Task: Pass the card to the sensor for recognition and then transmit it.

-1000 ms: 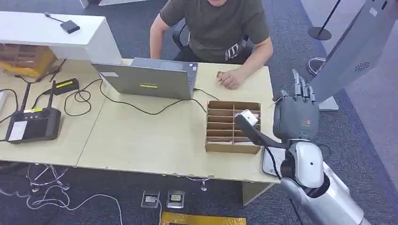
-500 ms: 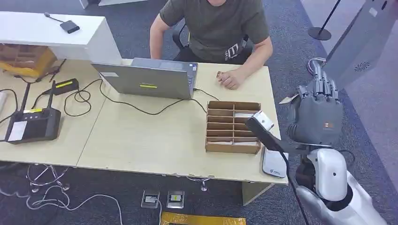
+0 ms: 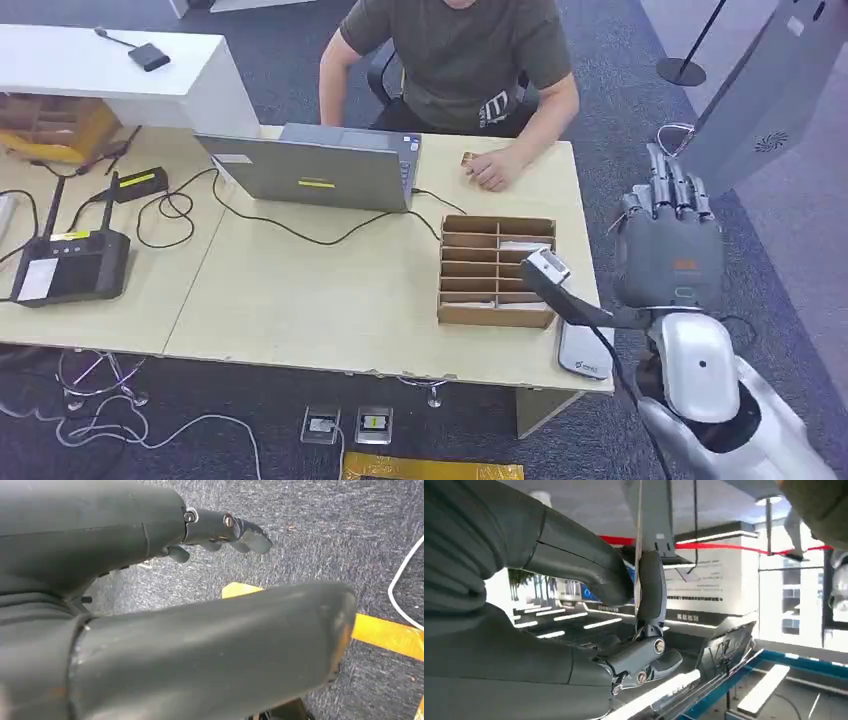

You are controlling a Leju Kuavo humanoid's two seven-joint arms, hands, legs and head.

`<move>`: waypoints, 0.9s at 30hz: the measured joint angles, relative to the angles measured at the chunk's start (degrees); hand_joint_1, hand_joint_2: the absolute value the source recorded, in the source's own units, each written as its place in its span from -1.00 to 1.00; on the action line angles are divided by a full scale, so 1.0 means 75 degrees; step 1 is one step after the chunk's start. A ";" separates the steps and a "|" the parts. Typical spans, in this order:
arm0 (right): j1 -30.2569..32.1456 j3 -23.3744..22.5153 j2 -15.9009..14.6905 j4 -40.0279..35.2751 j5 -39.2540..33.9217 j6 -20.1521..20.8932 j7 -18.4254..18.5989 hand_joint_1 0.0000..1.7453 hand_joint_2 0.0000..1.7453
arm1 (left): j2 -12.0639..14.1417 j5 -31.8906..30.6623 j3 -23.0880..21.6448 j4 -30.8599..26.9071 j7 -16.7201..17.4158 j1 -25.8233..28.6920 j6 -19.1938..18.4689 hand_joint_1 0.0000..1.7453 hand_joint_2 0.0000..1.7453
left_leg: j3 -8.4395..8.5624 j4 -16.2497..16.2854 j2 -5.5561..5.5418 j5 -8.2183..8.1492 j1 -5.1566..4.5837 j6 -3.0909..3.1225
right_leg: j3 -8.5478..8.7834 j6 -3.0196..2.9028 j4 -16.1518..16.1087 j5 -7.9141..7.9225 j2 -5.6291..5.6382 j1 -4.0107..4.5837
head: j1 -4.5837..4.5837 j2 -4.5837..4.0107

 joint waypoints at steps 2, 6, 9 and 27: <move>-0.0190 0.0000 -0.0032 0.0140 -0.1013 0.0425 0.0020 1.00 1.00 | 0.0009 -0.0044 -0.0012 0.0000 0.0052 -0.0001 -0.0044 -1.00 -1.00 | 0.0000 0.0000 -0.0001 0.0000 0.0000 0.0000 | 0.0000 0.0000 0.0000 0.0000 -0.0001 0.0000 | 0.0000 0.0000; -0.0504 0.0000 -0.0067 0.0390 -0.2313 0.0745 0.0044 1.00 1.00 | 0.0038 -0.0055 -0.0070 0.0000 0.0128 -0.0001 -0.0061 -1.00 -1.00 | -0.0006 0.0000 -0.0003 0.0001 0.0000 0.0001 | -0.0002 0.0000 0.0001 0.0000 -0.0003 0.0000 | 0.0000 0.0000; -0.0878 0.0000 -0.0061 0.0617 -0.2267 0.0876 0.0044 1.00 1.00 | 0.0058 -0.0026 -0.0076 0.0000 0.0146 -0.0004 -0.0058 -1.00 -1.00 | -0.0006 0.0000 -0.0003 0.0001 0.0000 0.0001 | -0.0003 0.0000 0.0001 0.0000 -0.0003 0.0000 | 0.0000 0.0000; -0.2877 0.1012 0.0857 0.2460 -0.2095 0.0130 0.0041 1.00 1.00 | 0.0050 0.0411 -0.0058 0.0000 0.0230 -0.0029 0.0227 -1.00 -1.00 | -0.0017 0.0000 -0.0024 0.0008 0.0001 0.0003 | -0.0005 0.0000 0.0003 0.0000 -0.0020 0.0001 | 0.0000 0.0000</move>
